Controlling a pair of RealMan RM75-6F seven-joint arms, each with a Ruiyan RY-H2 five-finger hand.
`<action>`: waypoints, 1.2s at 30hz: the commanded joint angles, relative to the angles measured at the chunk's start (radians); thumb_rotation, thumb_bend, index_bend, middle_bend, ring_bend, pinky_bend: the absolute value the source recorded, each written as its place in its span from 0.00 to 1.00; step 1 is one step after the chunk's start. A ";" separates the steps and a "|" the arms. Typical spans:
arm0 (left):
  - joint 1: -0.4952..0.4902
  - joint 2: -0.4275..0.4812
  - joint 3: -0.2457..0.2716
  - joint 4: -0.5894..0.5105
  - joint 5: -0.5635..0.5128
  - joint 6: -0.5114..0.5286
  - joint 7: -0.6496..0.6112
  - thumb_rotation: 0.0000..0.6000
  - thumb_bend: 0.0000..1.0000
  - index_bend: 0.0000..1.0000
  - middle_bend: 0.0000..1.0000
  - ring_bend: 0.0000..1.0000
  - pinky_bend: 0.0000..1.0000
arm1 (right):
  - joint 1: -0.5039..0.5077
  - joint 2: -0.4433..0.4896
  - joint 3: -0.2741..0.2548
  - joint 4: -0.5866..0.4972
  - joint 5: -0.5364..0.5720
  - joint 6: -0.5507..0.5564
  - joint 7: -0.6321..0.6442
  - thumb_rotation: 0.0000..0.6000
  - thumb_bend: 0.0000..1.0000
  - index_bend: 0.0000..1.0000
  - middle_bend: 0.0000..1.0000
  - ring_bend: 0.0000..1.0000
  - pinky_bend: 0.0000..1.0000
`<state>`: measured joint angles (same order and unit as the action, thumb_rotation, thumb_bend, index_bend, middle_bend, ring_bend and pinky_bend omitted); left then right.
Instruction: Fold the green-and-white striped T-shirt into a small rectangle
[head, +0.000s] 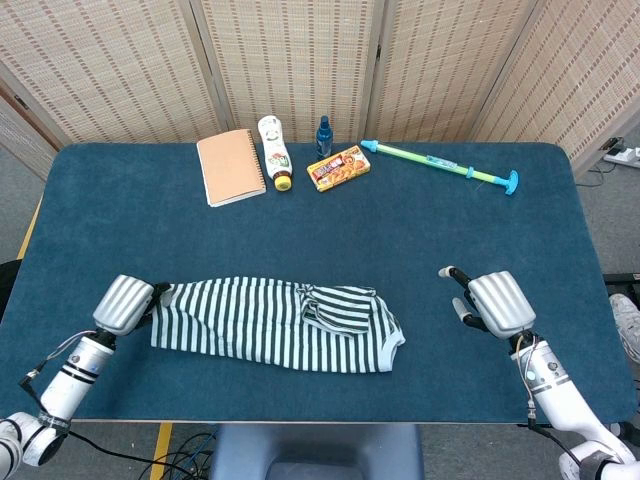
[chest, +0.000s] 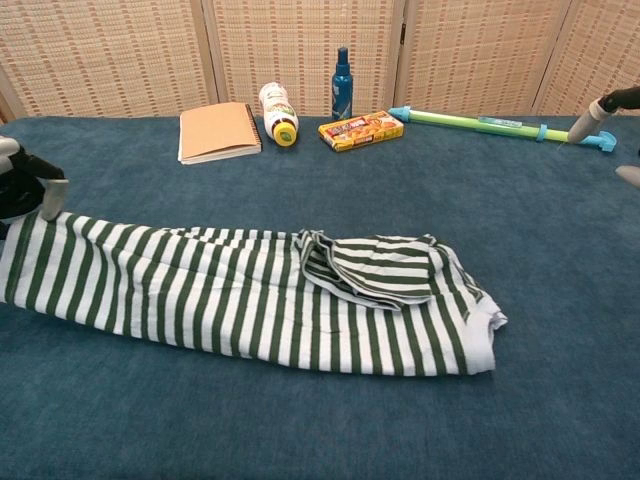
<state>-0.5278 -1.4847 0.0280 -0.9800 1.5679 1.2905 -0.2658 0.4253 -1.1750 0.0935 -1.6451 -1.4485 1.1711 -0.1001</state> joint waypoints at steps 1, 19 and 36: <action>0.018 0.018 -0.009 0.022 -0.027 -0.013 -0.010 1.00 0.60 0.67 0.90 0.86 1.00 | 0.001 -0.001 0.001 -0.002 0.000 -0.001 -0.001 1.00 0.48 0.25 0.97 1.00 1.00; -0.070 0.177 -0.109 -0.461 -0.116 -0.172 0.313 1.00 0.60 0.65 0.90 0.86 0.99 | -0.010 0.013 0.001 -0.002 0.000 0.018 0.013 1.00 0.48 0.25 0.97 1.00 1.00; -0.241 0.093 -0.225 -0.762 -0.433 -0.333 0.751 1.00 0.60 0.63 0.90 0.86 0.99 | -0.045 0.045 -0.004 -0.015 0.002 0.055 0.025 1.00 0.48 0.25 0.97 1.00 1.00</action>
<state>-0.7447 -1.3707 -0.1817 -1.7191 1.1649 0.9732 0.4567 0.3808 -1.1305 0.0896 -1.6599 -1.4468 1.2262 -0.0749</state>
